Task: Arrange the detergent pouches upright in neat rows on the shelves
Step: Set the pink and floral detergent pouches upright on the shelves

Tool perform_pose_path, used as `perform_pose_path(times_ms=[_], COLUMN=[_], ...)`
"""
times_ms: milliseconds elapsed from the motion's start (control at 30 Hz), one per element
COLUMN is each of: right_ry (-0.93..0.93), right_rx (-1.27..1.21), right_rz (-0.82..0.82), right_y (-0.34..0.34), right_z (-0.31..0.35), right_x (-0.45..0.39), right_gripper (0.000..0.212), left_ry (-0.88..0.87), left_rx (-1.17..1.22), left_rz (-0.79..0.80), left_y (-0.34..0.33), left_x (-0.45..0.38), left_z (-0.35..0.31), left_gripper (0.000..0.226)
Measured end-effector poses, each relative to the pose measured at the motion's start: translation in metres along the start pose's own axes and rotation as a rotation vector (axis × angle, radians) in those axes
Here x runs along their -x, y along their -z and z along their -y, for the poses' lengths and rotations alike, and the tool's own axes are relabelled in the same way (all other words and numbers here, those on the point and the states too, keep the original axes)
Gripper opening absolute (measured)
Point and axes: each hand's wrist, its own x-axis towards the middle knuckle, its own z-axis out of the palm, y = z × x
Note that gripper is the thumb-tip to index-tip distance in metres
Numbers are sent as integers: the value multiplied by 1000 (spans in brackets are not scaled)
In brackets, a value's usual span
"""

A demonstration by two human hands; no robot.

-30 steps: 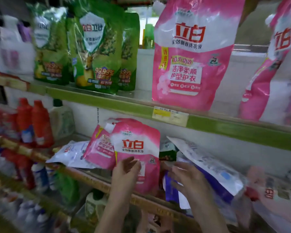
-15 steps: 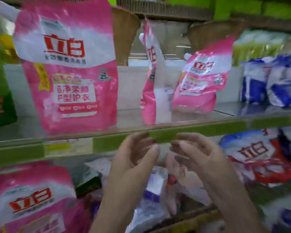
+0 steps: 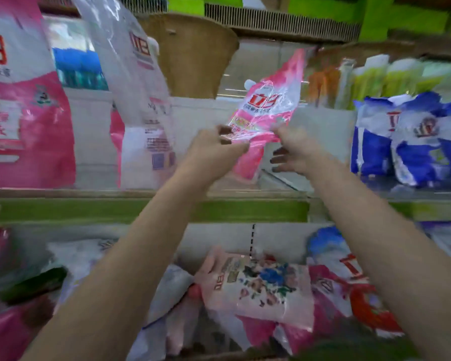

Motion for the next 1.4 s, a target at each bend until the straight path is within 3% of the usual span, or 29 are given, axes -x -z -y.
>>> perform_pose_path(times_ms=[100, 233, 333, 367, 433, 500, 600, 633, 700, 767, 833, 933, 1100, 1233, 1400], right_ry=[13, 129, 279, 347, 443, 444, 376, 351, 329, 322, 327, 367, 410, 379, 408], right_rx=[-159, -274, -318, -364, -435, -457, -533, -567, -593, -550, -436, -199, 157, 236, 476], right_rz=[119, 63, 30, 57, 165, 275, 358, 359, 323, 284, 258, 139, -18, -35, -181], right_y=[-23, -22, -9, 0, 22, 44, 70, 74, 79, 81, 83, 90, 102, 129, 163], right_z=[1, 13, 22, 25, 27, 19, -5, -11, -16, -16, -19, -26, -16, 2, 13], right_x=[-10, -18, -18, -17, -15, -16, -19, -19, -19, -17, -14, -2, -4, -31, -76], right_gripper=[24, 34, 32, 28, 22, 20, 20, 19, 18, 17, 19, 29, 32, 29, 34], left_ry=[36, 49, 57, 61, 77, 106, 184, 220, 274, 298, 284, 204, 123, 174, 193], left_rx=[45, -3, -74, -101, -110, -113, -90, -48, 57, 127, 211, 202, -124, -144, -125], left_rz=[-34, -114, -103, -113, -123, -164, -161, -115, 30, 108, 96, 28, -167, -139, -158], left_y=[0, -4, -4, -4, -5, -6, -10, -13, -17, -16, -12, -10, -14, -32, -78], left_x=[-4, -5, -8, -9, -14, -20, -26, -26, -26, -27, -32, -39, -66, -93, -135], left_z=[4, -4, -5, -6, -3, -2, -2, -4, -7, -6, -1, 4, 4, 0, -9], left_gripper=[27, 38, 18, 11, 19, 11, 65, 68, 49, 29, 23, 25, 29, 30, 29])
